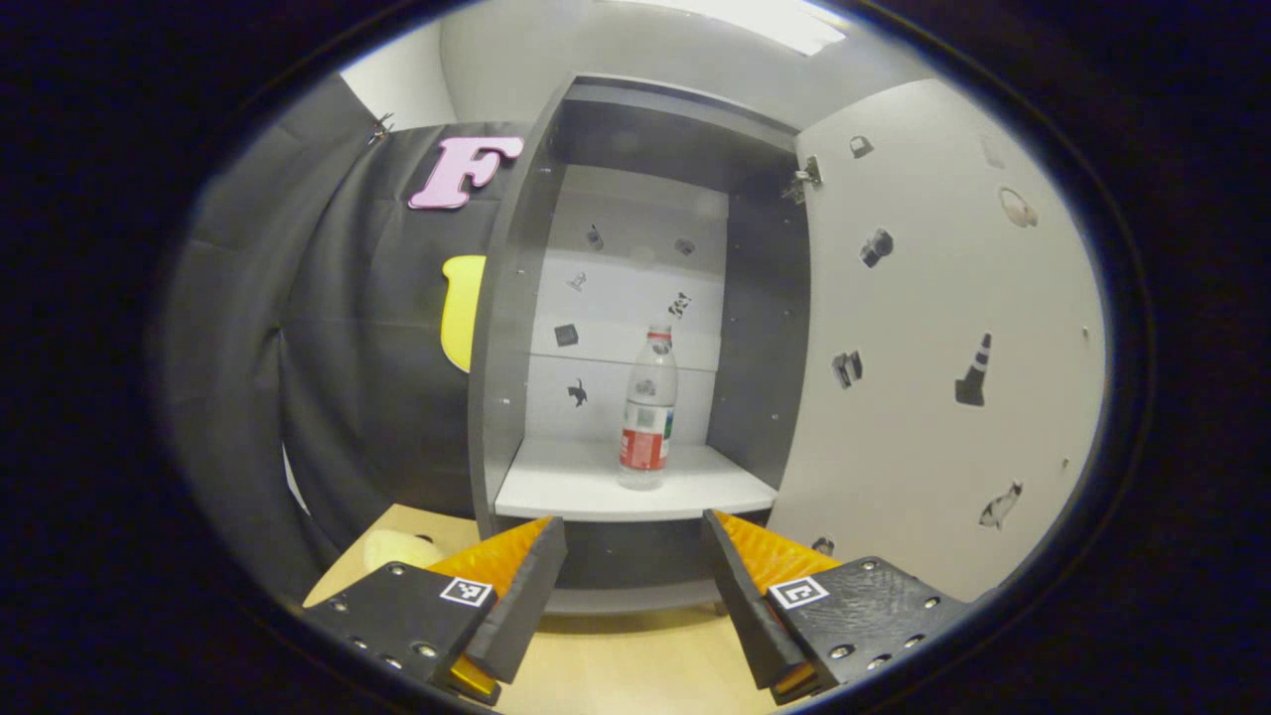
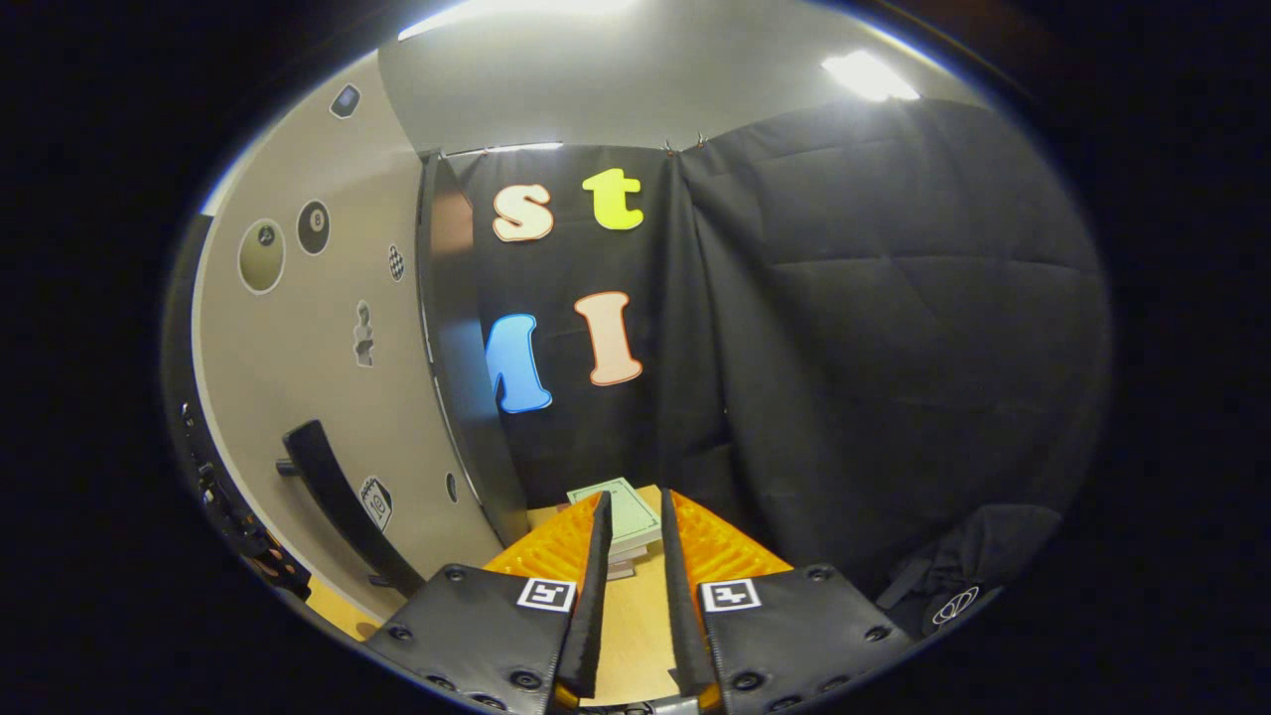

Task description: Open the cabinet door with the right hand, grasp the bottle in the cabinet with the left hand and place it on the coaster, then close the cabinet door with the right hand.

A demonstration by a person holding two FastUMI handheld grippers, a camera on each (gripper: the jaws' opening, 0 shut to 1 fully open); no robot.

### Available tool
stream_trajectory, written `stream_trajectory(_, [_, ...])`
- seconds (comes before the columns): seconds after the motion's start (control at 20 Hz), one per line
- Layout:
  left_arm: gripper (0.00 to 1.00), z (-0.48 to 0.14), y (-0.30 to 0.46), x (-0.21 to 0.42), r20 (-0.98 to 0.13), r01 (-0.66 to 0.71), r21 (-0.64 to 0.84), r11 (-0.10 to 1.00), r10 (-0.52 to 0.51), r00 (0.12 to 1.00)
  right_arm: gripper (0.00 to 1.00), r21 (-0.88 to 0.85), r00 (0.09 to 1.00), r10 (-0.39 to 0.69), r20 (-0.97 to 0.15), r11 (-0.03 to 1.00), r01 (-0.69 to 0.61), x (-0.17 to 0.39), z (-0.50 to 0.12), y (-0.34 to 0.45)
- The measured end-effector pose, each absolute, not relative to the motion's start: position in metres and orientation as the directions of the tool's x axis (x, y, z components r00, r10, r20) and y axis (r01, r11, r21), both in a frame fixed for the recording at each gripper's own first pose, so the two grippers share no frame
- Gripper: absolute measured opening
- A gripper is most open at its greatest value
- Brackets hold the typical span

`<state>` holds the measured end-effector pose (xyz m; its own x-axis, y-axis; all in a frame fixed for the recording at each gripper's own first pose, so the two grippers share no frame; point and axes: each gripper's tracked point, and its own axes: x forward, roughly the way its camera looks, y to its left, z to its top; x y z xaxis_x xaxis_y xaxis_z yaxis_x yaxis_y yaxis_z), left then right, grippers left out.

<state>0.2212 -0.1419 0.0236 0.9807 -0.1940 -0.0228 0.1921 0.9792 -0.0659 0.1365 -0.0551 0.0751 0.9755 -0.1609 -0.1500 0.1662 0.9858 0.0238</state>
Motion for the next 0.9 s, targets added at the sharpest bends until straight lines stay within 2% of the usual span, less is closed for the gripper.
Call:
stream_trajectory(0.05, [0.85, 0.035, -0.143, 0.236, -0.005, 0.190, -0.057, 0.980, -0.190, 0.982, 0.53, 0.031, 0.980, -0.146, -0.134, 0.988, 0.151, 0.146, 0.078, -0.053])
stream_trajectory(0.2, [0.82, 0.062, -0.154, 0.274, 0.040, 0.209, -0.034, 0.977, -0.208, 0.977, 0.99, 0.019, 0.977, -0.178, -0.117, 0.983, 0.182, 0.166, 0.081, -0.073])
stream_trajectory(0.25, [0.85, 0.069, -0.160, 0.285, 0.050, 0.221, -0.030, 0.975, -0.219, 0.974, 0.97, 0.020, 0.978, -0.175, -0.109, 0.984, 0.179, 0.173, 0.082, -0.074])
stream_trajectory(0.3, [0.83, 0.076, -0.164, 0.295, 0.057, 0.228, -0.026, 0.973, -0.226, 0.972, 0.90, 0.016, 0.980, -0.171, -0.100, 0.985, 0.174, 0.179, 0.084, -0.075])
stream_trajectory(0.35, [0.82, 0.082, -0.168, 0.307, 0.062, 0.232, -0.019, 0.973, -0.230, 0.971, 0.90, 0.006, 0.979, -0.180, -0.091, 0.983, 0.181, 0.185, 0.083, -0.080])
stream_trajectory(0.4, [0.85, 0.085, -0.173, 0.318, 0.064, 0.235, -0.005, 0.972, -0.234, 0.970, 0.97, -0.004, 0.978, -0.191, -0.085, 0.981, 0.192, 0.190, 0.083, -0.085])
stream_trajectory(0.45, [0.82, 0.086, -0.176, 0.328, 0.056, 0.233, 0.011, 0.972, -0.233, 0.971, 0.90, -0.006, 0.977, -0.197, -0.085, 0.980, 0.197, 0.194, 0.081, -0.089])
stream_trajectory(0.5, [0.82, 0.084, -0.177, 0.337, 0.044, 0.227, 0.029, 0.973, -0.228, 0.973, 0.97, 0.001, 0.977, -0.195, -0.090, 0.981, 0.195, 0.200, 0.078, -0.091])
stream_trajectory(0.6, [0.85, 0.082, -0.179, 0.357, 0.036, 0.209, 0.045, 0.977, -0.211, 0.977, 0.97, 0.013, 0.976, -0.192, -0.100, 0.981, 0.194, 0.208, 0.075, -0.095])
stream_trajectory(0.65, [0.82, 0.079, -0.183, 0.364, 0.033, 0.216, 0.036, 0.976, -0.217, 0.976, 0.97, 0.012, 0.976, -0.192, -0.103, 0.981, 0.194, 0.211, 0.074, -0.097])
stream_trajectory(0.85, [0.84, 0.067, -0.198, 0.394, 0.012, 0.255, -0.001, 0.967, -0.255, 0.967, 0.97, -0.010, 0.971, -0.212, -0.113, 0.977, 0.212, 0.225, 0.070, -0.105])
stream_trajectory(0.9, [0.82, 0.064, -0.202, 0.401, 0.009, 0.264, -0.001, 0.964, -0.264, 0.964, 0.97, -0.005, 0.970, -0.215, -0.113, 0.976, 0.216, 0.227, 0.069, -0.105])
